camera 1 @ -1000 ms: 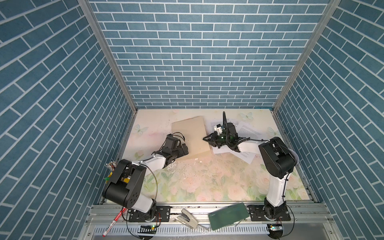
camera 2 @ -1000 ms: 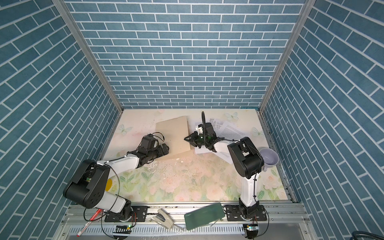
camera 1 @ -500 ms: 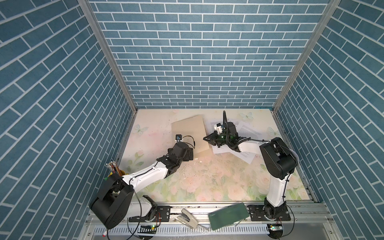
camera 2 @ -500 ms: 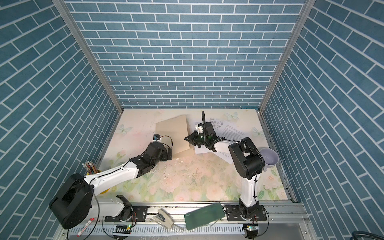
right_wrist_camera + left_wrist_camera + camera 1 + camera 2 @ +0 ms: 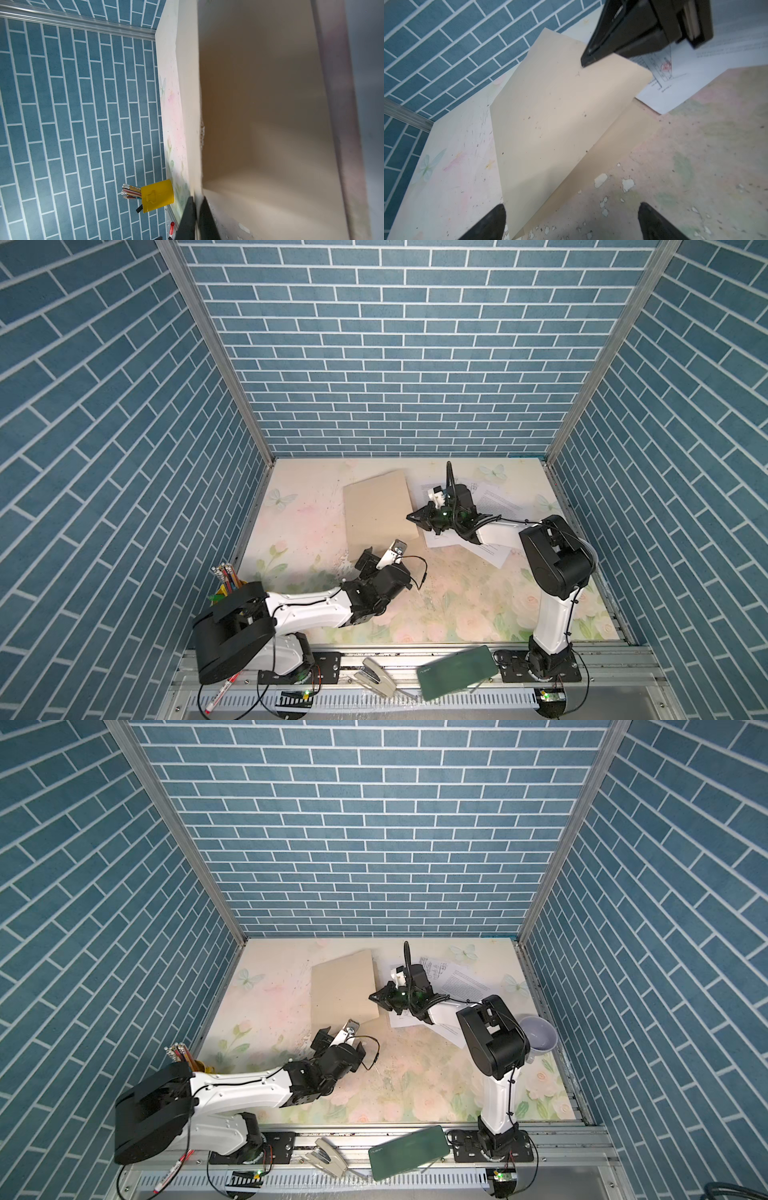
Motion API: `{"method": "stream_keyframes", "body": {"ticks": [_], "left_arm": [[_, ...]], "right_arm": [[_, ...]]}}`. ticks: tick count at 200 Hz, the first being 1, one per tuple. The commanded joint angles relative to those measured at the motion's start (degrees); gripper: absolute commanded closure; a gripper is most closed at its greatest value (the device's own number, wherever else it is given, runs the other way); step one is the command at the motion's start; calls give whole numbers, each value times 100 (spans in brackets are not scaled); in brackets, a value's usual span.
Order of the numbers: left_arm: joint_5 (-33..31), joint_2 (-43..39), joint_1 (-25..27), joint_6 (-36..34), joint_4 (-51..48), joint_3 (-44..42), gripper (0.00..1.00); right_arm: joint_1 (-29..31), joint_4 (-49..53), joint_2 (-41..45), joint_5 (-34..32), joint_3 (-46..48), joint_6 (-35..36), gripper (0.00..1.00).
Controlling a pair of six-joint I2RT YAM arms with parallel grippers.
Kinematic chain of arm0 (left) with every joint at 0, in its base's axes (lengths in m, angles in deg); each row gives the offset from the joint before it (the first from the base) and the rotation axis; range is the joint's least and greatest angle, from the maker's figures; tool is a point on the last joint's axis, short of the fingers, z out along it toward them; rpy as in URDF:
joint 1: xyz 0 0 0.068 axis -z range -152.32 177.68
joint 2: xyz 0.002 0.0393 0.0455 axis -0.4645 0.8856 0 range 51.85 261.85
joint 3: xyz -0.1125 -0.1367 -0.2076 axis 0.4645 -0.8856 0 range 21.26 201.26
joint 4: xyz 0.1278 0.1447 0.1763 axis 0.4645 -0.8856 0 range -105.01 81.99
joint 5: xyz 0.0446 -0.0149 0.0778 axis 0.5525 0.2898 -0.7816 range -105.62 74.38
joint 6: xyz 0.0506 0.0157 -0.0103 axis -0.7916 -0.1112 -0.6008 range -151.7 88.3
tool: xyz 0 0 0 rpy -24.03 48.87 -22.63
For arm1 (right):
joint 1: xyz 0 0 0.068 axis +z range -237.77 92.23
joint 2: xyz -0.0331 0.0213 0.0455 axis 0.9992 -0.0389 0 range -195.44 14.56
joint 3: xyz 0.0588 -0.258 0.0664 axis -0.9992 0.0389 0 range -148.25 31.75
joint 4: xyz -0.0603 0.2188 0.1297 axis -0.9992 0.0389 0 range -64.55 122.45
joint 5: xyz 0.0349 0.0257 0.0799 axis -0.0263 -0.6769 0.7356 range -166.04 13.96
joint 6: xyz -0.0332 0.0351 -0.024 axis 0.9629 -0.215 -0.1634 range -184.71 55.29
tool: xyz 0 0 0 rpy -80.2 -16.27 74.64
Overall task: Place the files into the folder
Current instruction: 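Lift the folder cover with the left gripper while the right holds the folder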
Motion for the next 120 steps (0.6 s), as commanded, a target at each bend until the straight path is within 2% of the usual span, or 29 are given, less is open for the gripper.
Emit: {"method": "stream_keyframes", "body": {"ticks": [1, 27, 48, 70, 120], "left_arm": [[-564, 393, 77, -355, 252, 255, 0], [-1085, 868, 70, -565, 359, 580, 0], [-1263, 1224, 63, -854, 533, 820, 0], [-1638, 1534, 17, -918, 469, 1051, 4], [-1657, 1629, -151, -1165, 635, 1059, 11]], "right_arm": [[-15, -245, 228, 3, -80, -248, 92], [-15, -271, 310, 53, -74, -293, 92], [-19, -236, 377, 73, -49, -317, 92], [-15, -187, 473, 83, 55, -328, 92], [-15, -61, 633, 51, 267, -320, 92]]}}
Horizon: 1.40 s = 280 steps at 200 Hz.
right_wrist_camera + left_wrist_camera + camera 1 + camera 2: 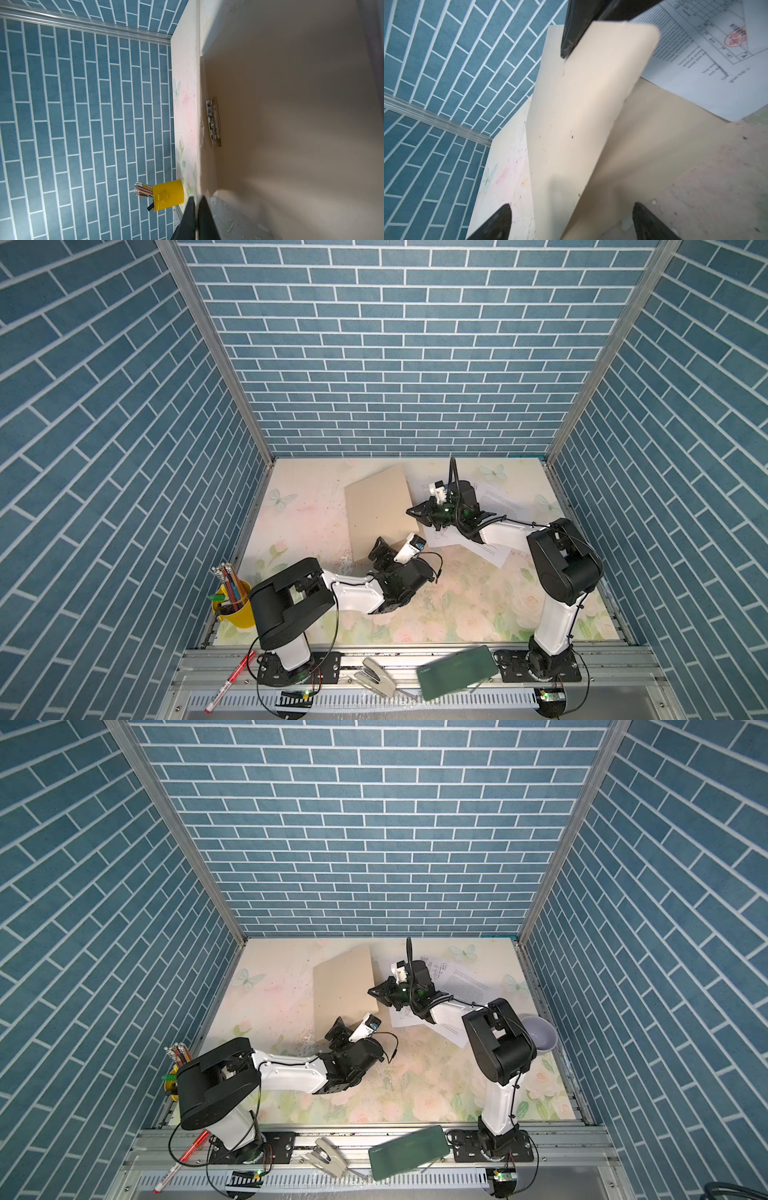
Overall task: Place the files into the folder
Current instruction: 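Lift the folder cover with the left gripper while the right holds the folder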
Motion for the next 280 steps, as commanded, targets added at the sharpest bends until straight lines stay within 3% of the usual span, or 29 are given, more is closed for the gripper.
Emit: {"method": "stream_keyframes", "body": {"ticks": [1, 36, 109, 169, 187, 226, 280], "left_arm": [[-217, 35, -100, -200, 156, 62, 12], [-207, 132, -148, -500, 404, 53, 19], [-80, 246, -406, -556, 592, 80, 56], [74, 72, -452, -863, 928, -131, 76], [100, -6, -450, -907, 1044, -241, 83], [244, -246, -452, -808, 1257, -437, 89], [263, -609, -461, -314, 1320, -672, 91]], "right_arm": [[-13, 10, 248, 34, 231, -167, 92], [-9, 20, 236, 38, 241, -186, 92], [-9, 47, 252, 78, 290, -179, 92], [-12, 53, 251, 140, 250, -117, 88], [-21, 71, 291, 105, 261, -34, 74], [-89, 247, 489, -279, 356, 425, 51], [-91, -468, 812, -1062, 1046, 501, 32]]}}
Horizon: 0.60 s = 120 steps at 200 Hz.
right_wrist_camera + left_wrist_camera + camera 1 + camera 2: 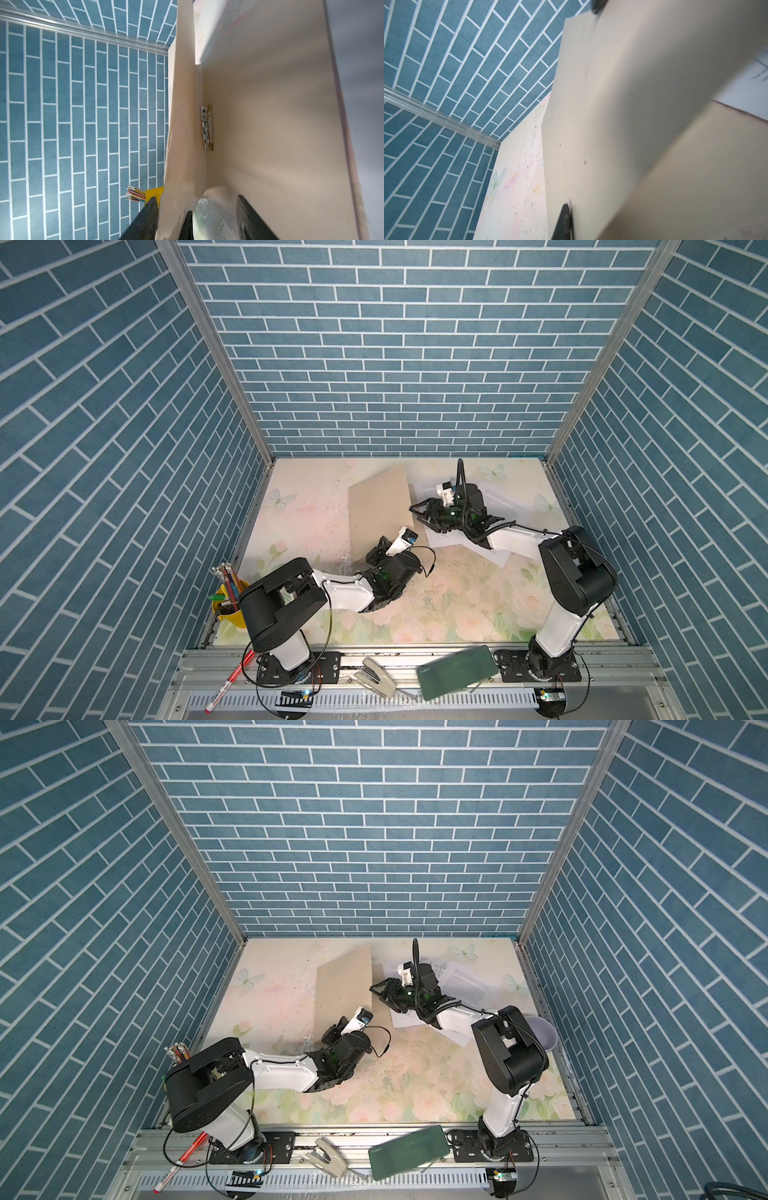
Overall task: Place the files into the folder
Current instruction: 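Lift the folder cover with the left gripper while the right holds the folder, then swing the lifted cover over and lay it flat with the left gripper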
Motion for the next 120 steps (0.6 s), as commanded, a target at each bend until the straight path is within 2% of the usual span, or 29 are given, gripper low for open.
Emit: {"method": "stream_keyframes", "body": {"ticks": [1, 74, 120], "left_arm": [[25, -260, -48, 388, 184, -143, 91], [76, -785, -85, 668, 271, -356, 93], [128, -1110, -123, 943, 756, -721, 93]], "right_arm": [[-19, -431, 200, -518, 381, 145, 32], [-22, -1741, -27, -679, 865, -151, 24], [-7, -1511, -615, -291, 658, -167, 29]]}}
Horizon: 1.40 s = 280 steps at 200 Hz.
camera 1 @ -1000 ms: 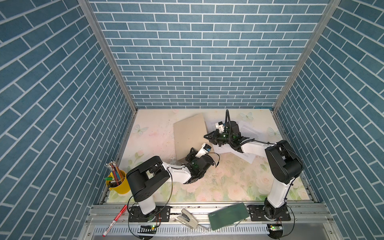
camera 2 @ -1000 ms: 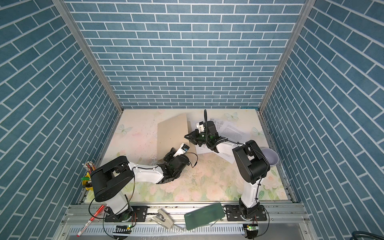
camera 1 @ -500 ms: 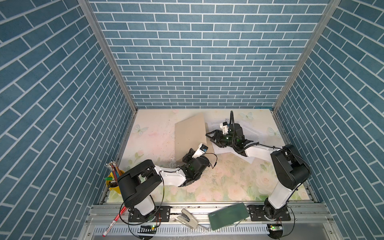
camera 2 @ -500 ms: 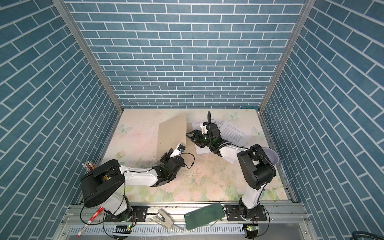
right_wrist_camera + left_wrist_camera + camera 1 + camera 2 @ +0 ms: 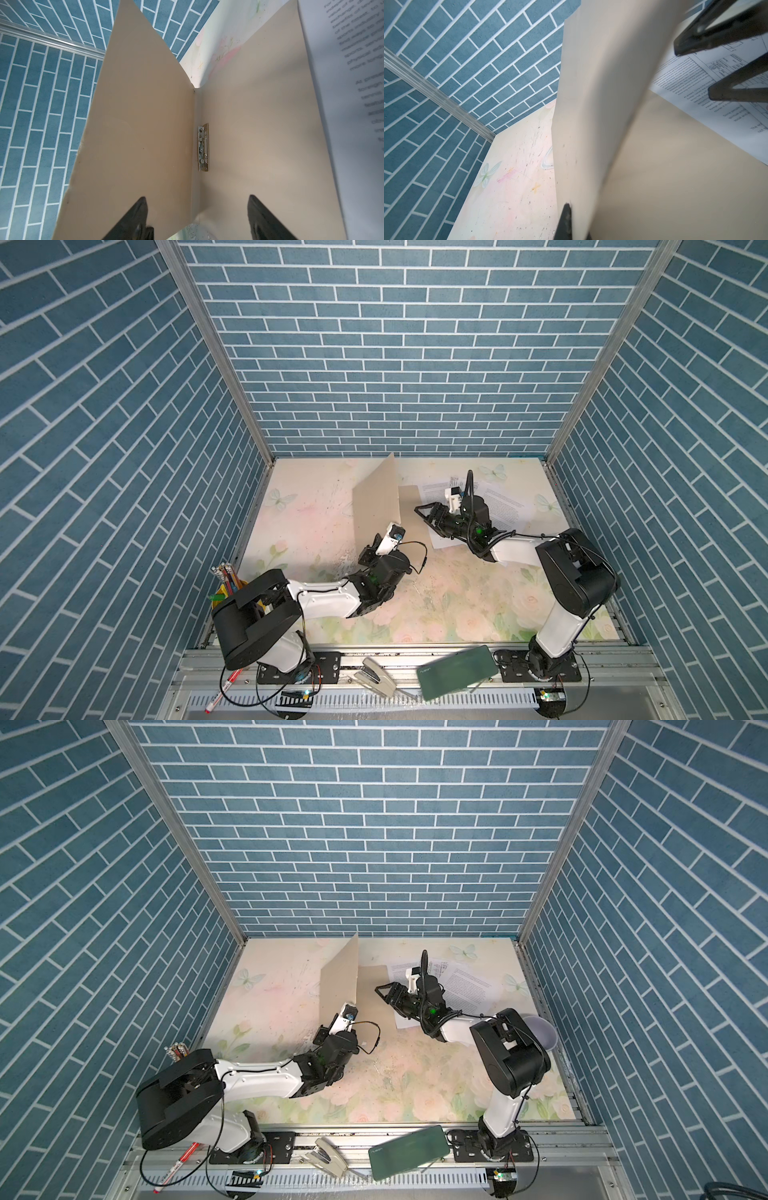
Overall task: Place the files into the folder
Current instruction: 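Swing the lifted cover over and lay it flat with the left gripper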
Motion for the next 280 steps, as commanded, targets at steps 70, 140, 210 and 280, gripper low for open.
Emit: {"method": "stream_keyframes", "body": {"ticks": [70, 140, 210, 280], "left_arm": [[343, -703, -317, 971, 1148, -832, 93], [310, -1190, -653, 1815, 924, -1201, 84], [356, -2459, -1473, 3027, -356, -1524, 55], [326, -3006, -2193, 4731, -3365, -799, 9]], "right_arm": [[55, 1388, -948, 292, -341, 351, 35], [55, 2738, -910, -159, -456, 956, 39], [55, 3350, -961, -346, -615, 1243, 39], [46, 3513, -956, -377, -657, 1239, 40]]}}
